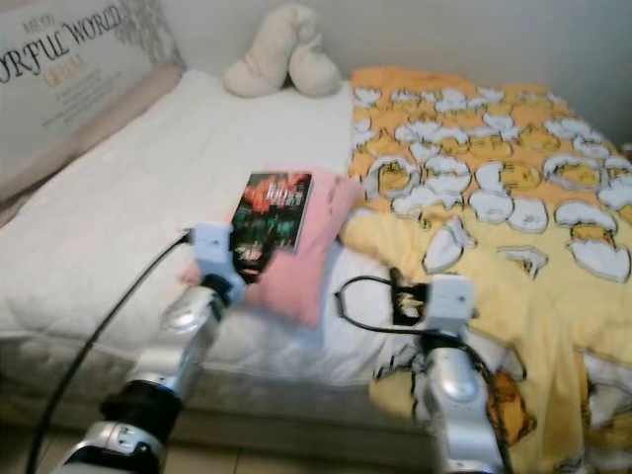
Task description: Clean up the room
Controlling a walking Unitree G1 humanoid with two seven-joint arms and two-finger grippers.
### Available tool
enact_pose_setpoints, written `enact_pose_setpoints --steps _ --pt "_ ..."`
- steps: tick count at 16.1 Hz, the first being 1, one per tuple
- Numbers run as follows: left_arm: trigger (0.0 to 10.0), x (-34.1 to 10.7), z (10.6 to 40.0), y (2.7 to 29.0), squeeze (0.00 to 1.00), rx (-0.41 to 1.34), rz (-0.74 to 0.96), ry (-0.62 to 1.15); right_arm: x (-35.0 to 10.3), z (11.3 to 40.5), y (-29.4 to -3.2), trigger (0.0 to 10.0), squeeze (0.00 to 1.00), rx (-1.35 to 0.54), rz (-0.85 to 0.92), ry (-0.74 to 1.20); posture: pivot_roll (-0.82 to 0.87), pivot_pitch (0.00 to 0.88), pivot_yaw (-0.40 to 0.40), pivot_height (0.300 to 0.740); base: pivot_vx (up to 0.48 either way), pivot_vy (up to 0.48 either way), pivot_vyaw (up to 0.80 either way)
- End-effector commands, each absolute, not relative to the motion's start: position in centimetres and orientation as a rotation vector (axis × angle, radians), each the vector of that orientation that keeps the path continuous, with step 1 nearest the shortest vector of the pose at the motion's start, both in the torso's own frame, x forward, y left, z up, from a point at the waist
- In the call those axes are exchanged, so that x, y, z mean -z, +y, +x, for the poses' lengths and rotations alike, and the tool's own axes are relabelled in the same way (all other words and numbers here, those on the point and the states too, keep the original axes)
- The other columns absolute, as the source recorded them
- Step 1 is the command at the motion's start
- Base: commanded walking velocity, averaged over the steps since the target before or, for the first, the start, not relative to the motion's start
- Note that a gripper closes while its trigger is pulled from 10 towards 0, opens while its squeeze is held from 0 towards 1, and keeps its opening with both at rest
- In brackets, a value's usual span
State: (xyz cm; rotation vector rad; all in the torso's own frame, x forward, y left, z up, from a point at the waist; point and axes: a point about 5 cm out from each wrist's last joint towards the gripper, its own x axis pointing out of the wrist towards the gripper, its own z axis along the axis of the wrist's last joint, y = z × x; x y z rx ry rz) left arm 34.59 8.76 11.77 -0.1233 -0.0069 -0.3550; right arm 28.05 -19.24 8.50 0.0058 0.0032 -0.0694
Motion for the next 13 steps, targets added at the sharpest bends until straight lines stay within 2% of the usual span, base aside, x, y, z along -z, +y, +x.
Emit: enact_pose_setpoints --steps 1,7,10,13 --pt "10.0 -12.0 35.0 10.2 0.0 0.307 -0.105 -0.018 -9.1 28.4 -18.2 10.0 0.0 0.04 0.019 -0.018 0.08 0.0 0.011 0.74 0.48 0.0 0.0" --pt "10.0 -12.3 37.1 13.2 0.0 0.154 -0.091 0.033 -9.3 27.9 -18.0 10.0 0.0 0.017 0.031 -0.021 0.06 0.0 0.011 0.74 0.476 0.0 0.0" --pt "10.0 -12.1 37.7 15.4 0.0 0.073 -0.095 0.09 -8.7 26.7 -17.1 10.0 0.01 -0.052 0.042 -0.004 0.05 0.0 0.001 0.74 0.0 0.0 0.0" --pt "10.0 -11.0 37.6 15.4 0.0 0.108 -0.093 0.156 -8.1 25.9 -17.2 10.0 0.01 -0.057 0.036 0.024 0.04 0.0 -0.01 0.74 0.0 0.0 0.0"
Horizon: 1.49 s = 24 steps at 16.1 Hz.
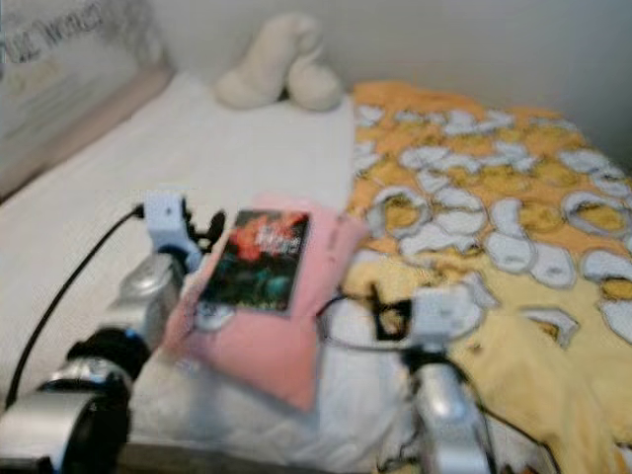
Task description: Clean up the room
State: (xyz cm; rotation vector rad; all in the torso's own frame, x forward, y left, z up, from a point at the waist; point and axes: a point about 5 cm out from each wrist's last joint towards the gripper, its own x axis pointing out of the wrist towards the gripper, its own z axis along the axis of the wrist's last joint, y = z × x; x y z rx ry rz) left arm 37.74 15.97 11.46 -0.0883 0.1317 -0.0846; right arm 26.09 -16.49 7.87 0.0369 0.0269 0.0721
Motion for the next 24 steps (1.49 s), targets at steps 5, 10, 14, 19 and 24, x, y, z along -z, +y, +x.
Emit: enact_pose_setpoints --steps 5,10,14,19,24 --pt "10.0 -9.6 37.2 14.8 0.0 0.098 -0.165 0.204 -7.8 24.5 -17.8 10.0 0.01 -0.065 0.007 0.065 0.0 0.018 -0.035 0.74 0.0 0.0 0.0" --pt "10.0 -7.4 35.6 13.9 0.0 0.174 -0.171 0.232 -7.5 23.9 -17.4 10.0 0.01 -0.062 0.015 0.082 0.0 0.032 -0.014 0.74 0.0 0.0 0.0" --pt "10.0 -6.5 35.2 13.5 0.0 0.166 -0.086 0.272 -7.5 23.8 -17.3 10.0 0.01 -0.07 0.014 0.097 0.0 0.036 -0.015 0.74 0.0 0.0 0.0" --pt "10.0 -5.4 34.7 12.8 0.0 0.212 -0.185 0.354 -7.4 23.8 -17.1 10.0 0.01 -0.079 0.014 0.108 0.0 0.035 -0.014 0.74 0.0 0.0 0.0" --pt "0.0 -5.1 34.4 11.3 0.0 0.308 -0.1 0.407 -7.1 23.7 -16.3 10.0 0.01 -0.107 0.024 0.121 0.01 0.036 -0.015 0.74 0.0 0.0 0.0"
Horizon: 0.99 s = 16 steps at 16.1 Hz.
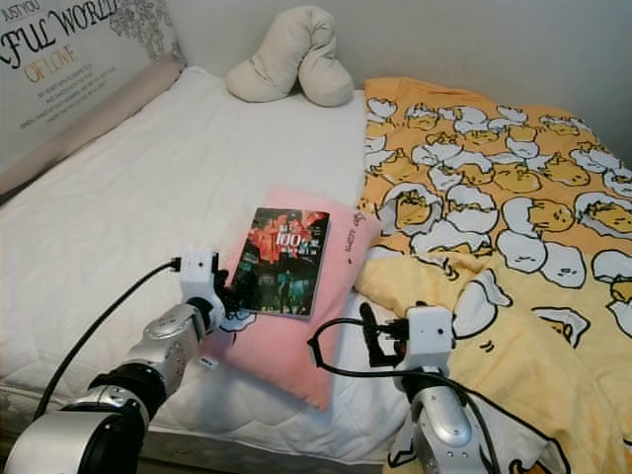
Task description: Clean up the room
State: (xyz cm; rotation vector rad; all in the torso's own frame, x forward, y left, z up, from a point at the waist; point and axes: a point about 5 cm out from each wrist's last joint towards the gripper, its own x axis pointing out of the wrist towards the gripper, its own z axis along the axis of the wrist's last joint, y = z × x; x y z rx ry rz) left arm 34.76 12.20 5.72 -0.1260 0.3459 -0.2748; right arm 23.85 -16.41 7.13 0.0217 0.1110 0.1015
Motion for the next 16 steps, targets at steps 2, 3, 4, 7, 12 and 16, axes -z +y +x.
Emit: enact_pose_setpoints --steps 2,3,4,7,12,16 --pt "0.0 -4.9 34.4 11.4 0.0 0.317 -0.082 0.424 -7.0 23.6 -16.1 10.0 0.01 -0.11 0.026 0.124 0.01 0.035 -0.013 0.74 0.0 0.0 0.0" --pt "0.0 -4.9 34.3 11.3 0.0 0.343 -0.006 0.425 -7.0 23.6 -16.1 10.0 0.0 -0.111 0.026 0.124 0.01 0.034 -0.012 0.74 0.0 0.0 0.0" --pt "0.0 -4.8 34.2 11.1 0.0 0.371 0.066 0.425 -7.0 23.7 -16.1 10.0 0.0 -0.11 0.025 0.124 0.01 0.033 -0.01 0.74 0.0 0.0 0.0" --pt "0.0 -4.3 33.9 10.8 0.0 0.39 0.112 0.44 -7.1 24.0 -16.2 10.0 0.0 -0.114 0.018 0.123 0.01 0.021 -0.009 0.74 0.0 0.0 0.0" --pt "0.0 -4.9 34.1 10.4 0.0 0.413 0.045 0.415 -7.3 24.6 -16.5 10.0 0.0 -0.094 0.014 0.111 0.01 0.004 -0.009 0.74 0.0 0.0 0.0" --pt "0.0 -8.9 36.6 12.7 0.0 0.307 -0.156 0.218 -7.4 24.9 -16.4 10.0 0.0 -0.101 0.013 0.108 0.02 0.002 -0.013 0.74 0.0 0.0 0.0"
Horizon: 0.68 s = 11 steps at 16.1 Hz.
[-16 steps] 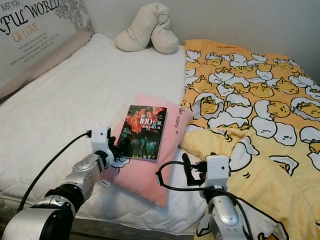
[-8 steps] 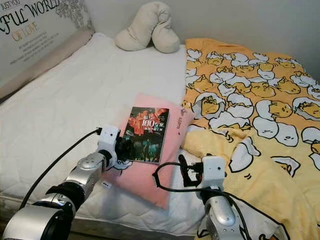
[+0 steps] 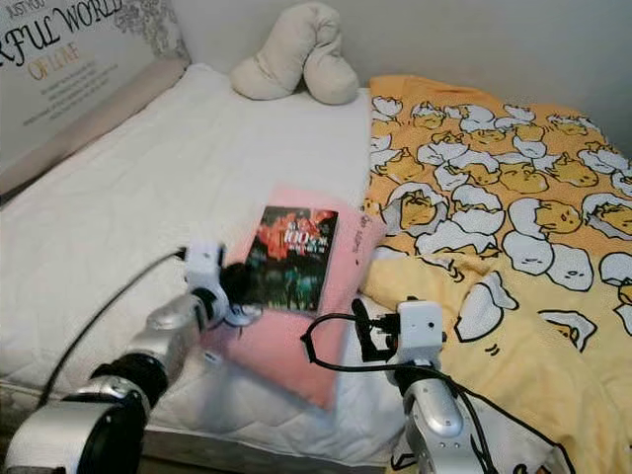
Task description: Clean up the room
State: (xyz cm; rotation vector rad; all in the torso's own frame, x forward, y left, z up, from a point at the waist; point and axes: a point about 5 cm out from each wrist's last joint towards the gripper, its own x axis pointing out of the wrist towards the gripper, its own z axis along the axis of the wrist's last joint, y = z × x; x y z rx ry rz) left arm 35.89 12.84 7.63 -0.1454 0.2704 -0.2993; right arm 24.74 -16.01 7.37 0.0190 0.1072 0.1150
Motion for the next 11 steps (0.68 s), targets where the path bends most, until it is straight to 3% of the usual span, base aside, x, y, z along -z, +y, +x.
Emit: enact_pose_setpoints --steps 1,4,8,9,11 --pt "0.0 -10.2 37.1 13.6 0.0 0.301 -0.159 0.149 -7.4 24.9 -16.4 10.0 0.0 -0.103 0.013 0.107 0.03 0.002 -0.014 0.74 0.0 0.0 0.0" --pt "0.0 -11.6 37.3 15.2 0.0 0.314 -0.1 0.065 -7.3 25.0 -16.4 10.0 0.0 -0.104 0.013 0.109 0.05 0.0 -0.016 0.74 0.0 0.0 0.0" --pt "0.0 -11.3 36.7 14.5 0.0 0.38 0.045 0.045 -7.2 25.3 -16.2 10.0 0.0 -0.114 0.016 0.109 0.06 0.0 -0.02 0.74 0.0 0.0 0.0" --pt "10.0 -11.3 36.2 13.5 1.0 0.418 0.073 0.002 -7.4 25.5 -16.1 10.0 0.0 -0.116 0.019 0.103 0.06 0.0 -0.021 0.74 0.0 0.0 0.0" --pt "10.0 -10.0 35.6 13.2 1.0 0.419 0.148 0.032 -7.4 25.5 -16.1 10.0 0.0 -0.117 0.021 0.101 0.07 0.0 -0.021 0.74 0.0 0.0 0.0"
